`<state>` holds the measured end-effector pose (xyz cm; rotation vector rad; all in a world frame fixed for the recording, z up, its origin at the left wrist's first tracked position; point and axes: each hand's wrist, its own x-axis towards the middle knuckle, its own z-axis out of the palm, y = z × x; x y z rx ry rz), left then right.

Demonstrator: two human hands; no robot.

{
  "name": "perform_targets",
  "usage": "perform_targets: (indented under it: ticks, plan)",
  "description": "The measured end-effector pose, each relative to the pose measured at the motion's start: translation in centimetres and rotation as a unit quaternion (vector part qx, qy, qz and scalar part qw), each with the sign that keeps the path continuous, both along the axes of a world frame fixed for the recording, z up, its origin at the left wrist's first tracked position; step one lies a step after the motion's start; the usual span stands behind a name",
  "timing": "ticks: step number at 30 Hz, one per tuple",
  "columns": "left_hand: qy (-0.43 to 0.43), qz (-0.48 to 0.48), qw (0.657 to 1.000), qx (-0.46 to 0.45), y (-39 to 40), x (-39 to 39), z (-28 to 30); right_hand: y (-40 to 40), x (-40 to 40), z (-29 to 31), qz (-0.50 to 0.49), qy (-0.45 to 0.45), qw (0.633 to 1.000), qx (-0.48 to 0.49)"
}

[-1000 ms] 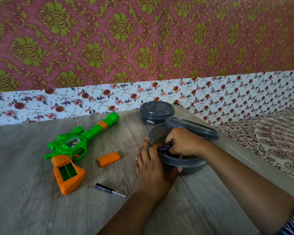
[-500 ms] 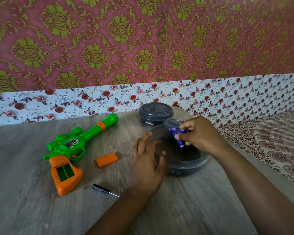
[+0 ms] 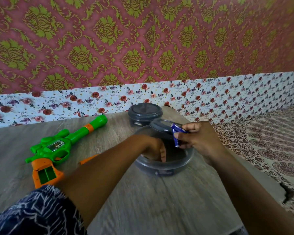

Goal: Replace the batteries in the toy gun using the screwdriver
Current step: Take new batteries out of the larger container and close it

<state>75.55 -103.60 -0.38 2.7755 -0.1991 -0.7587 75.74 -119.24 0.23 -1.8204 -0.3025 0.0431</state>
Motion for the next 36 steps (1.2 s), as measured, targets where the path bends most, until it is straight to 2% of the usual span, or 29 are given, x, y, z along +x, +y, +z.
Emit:
perform_targets:
  ticks: [5,8,12,13,15,19,23,25,27,29,31,33,36]
  plan:
    - [0.008,0.046,0.993,-0.108,1.0,0.9,-0.2,-0.3,0.0,-0.6,0.001,-0.008,1.000,0.023]
    - [-0.019,0.027,0.997,-0.076,0.9,0.9,-1.0,-0.3,-0.1,-0.7,0.000,-0.011,1.000,0.027]
    - [-0.133,-0.009,0.991,0.000,0.2,0.7,-1.7,0.1,-0.3,-0.6,-0.005,-0.004,1.000,0.024]
    - [-0.140,-0.004,0.990,-0.012,0.3,0.5,-1.5,0.2,-0.4,-0.5,-0.005,-0.005,1.000,0.022]
    - [-0.132,0.034,0.986,-0.093,1.2,-0.2,-0.6,0.3,-0.6,-0.2,0.006,-0.009,1.000,0.020]
    - [-0.213,0.107,0.954,-0.182,5.5,-3.9,2.5,1.7,-1.4,1.0,0.053,-0.027,0.998,0.006]
    - [-0.287,0.240,0.899,-0.229,9.6,-8.4,2.8,5.9,-3.0,1.3,0.114,-0.032,0.992,-0.034]
    - [-0.285,0.308,0.872,-0.252,10.6,-10.5,1.5,8.6,-4.1,0.8,0.142,-0.039,0.986,-0.074]
    - [-0.272,0.353,0.853,-0.273,11.2,-12.2,0.0,11.3,-5.0,-0.4,0.147,-0.079,0.974,-0.157]
    - [-0.267,0.372,0.845,-0.274,11.4,-13.1,-1.5,13.2,-5.5,-2.0,0.128,-0.134,0.946,-0.267]
    - [-0.261,0.379,0.856,-0.237,11.5,-13.4,-2.8,14.4,-5.9,-3.5,0.105,-0.152,0.925,-0.333]
    - [-0.270,0.371,0.875,-0.155,11.7,-13.0,-4.0,15.1,-6.0,-4.7,0.093,-0.140,0.918,-0.359]
    - [-0.289,0.377,0.876,-0.085,11.8,-12.2,-5.4,15.3,-5.9,-5.5,0.066,-0.124,0.922,-0.361]
